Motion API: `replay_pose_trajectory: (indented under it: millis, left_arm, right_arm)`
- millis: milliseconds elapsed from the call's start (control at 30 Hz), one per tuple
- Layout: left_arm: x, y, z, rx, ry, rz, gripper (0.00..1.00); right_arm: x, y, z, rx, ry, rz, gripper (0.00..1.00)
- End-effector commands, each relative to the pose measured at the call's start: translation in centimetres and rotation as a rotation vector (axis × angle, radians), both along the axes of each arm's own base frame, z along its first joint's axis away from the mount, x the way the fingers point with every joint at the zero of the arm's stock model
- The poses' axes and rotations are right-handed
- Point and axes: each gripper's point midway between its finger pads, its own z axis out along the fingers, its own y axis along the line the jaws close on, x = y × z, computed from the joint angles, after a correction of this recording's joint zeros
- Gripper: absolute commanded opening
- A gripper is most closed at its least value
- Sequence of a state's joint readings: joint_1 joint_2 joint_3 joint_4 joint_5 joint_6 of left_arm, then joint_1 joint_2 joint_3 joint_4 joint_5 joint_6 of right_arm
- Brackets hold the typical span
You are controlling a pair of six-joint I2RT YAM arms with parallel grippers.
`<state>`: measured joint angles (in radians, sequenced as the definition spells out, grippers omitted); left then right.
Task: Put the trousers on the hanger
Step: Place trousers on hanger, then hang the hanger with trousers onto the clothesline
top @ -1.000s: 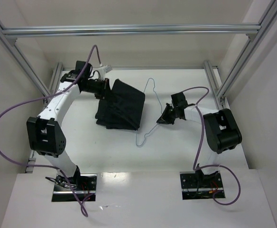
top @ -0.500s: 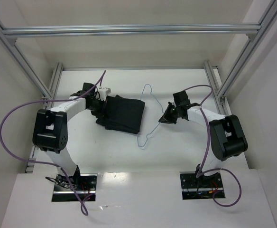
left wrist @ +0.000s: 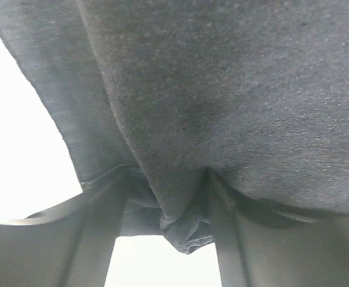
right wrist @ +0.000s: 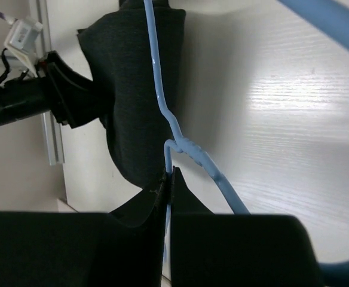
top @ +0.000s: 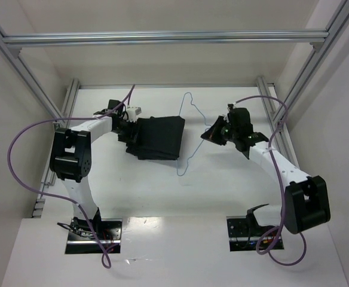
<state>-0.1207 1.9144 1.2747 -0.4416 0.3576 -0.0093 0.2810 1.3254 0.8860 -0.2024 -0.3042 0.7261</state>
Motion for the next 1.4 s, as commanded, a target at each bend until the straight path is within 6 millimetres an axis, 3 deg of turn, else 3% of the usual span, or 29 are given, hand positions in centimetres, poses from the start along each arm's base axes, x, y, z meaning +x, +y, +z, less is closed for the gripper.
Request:
replay_pose_trajectory:
  millis: [0, 67, 200, 233, 267, 367, 567, 800, 1067, 1367]
  left_arm:
    - [-1.5, 2.9, -3.5, 0.099, 0.11, 0.024, 0.69]
    - [-1.8, 1.3, -2.0, 0.004, 0.104, -0.011, 0.82]
    - [-1.7, -0.7, 2.1, -0.114, 0.034, -0.066, 0.99]
    - [-1.7, -0.8, 2.9, -0.125, 0.014, -0.072, 0.99]
    - [-1.3, -1.1, 4.9, -0.139, -0.037, -0.08, 0.99]
    - [-0.3, -1.1, 8.5, -0.144, -0.138, -0.087, 0.99]
    - [1.1, -1.8, 12.9, -0.163, -0.246, -0.102, 0.99]
    - [1.7, -2.4, 13.2, -0.15, -0.262, -0.103, 0.99]
    - [1.1, -1.9, 12.2, -0.126, -0.254, -0.088, 0.99]
    - [0.3, -1.3, 11.2, -0.097, -0.247, -0.071, 0.99]
  right_arm:
    - [2.3, -1.8, 5.1, 0.012, -0.224, -0.071, 0.0]
    - [2.3, -1.6, 5.8, 0.023, -0.246, -0.063, 0.0]
    - [2.7, -1.4, 10.2, 0.031, -0.348, -0.064, 0.0]
    - [2.6, -1.2, 10.6, 0.014, -0.345, -0.058, 0.0]
    - [3.1, -1.6, 12.6, 0.002, -0.386, -0.077, 0.0]
    - [3.1, -1.7, 15.9, -0.041, -0.441, -0.063, 0.0]
    - [3.4, -0.5, 19.6, -0.08, -0.529, 0.021, 0.0]
    - [3.8, -0.7, 20.7, -0.11, -0.567, 0.009, 0.0]
    - [3.3, -1.5, 29.7, -0.096, -0.785, -0.044, 0.0]
    - [1.6, -1.5, 35.1, -0.1, -0.91, -0.051, 0.0]
